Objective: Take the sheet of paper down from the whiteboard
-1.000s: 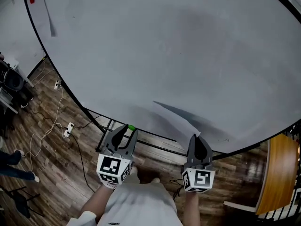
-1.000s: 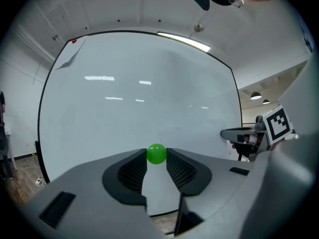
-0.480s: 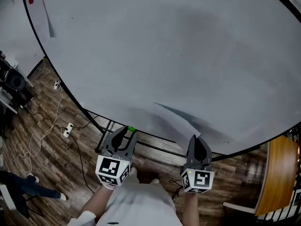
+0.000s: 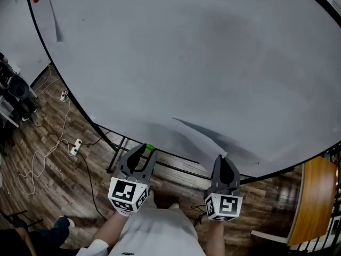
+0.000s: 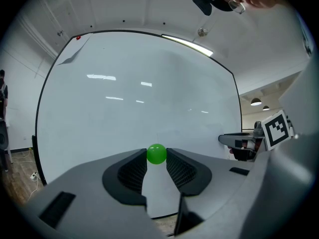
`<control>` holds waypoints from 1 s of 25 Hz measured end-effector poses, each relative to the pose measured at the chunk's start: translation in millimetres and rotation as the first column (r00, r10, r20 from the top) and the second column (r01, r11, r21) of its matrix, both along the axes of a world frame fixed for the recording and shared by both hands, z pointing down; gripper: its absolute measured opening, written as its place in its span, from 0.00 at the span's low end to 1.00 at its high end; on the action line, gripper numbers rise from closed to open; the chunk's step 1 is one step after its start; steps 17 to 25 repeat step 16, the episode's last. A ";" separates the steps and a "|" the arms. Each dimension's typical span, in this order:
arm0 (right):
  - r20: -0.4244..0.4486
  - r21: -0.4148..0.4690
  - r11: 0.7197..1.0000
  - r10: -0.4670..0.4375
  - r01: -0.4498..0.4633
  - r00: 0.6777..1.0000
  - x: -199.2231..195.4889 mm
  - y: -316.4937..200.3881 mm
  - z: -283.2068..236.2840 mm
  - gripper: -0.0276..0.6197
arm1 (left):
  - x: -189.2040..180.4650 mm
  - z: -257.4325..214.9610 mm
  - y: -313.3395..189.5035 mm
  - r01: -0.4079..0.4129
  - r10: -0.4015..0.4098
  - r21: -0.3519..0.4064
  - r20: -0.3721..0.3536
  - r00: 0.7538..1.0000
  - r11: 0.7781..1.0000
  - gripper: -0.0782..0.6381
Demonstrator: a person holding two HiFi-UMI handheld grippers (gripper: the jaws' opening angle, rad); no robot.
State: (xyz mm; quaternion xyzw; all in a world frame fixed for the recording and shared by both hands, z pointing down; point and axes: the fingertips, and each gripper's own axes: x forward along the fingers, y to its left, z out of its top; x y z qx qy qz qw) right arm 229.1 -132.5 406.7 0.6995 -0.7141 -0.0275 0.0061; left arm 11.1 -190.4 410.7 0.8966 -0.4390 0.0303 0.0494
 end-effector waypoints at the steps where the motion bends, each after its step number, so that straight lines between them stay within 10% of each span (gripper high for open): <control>1: 0.008 -0.006 1.000 0.005 -0.005 1.000 2.8 2.6 5.9 0.06 | 0.6 -0.1 1.3 0.000 0.000 0.001 -0.001 1.000 1.000 0.28; 25: 0.006 0.021 1.000 0.006 -0.006 1.000 1.5 3.3 -7.6 0.06 | 6.1 -4.5 3.5 -0.011 0.011 0.011 -0.007 1.000 1.000 0.28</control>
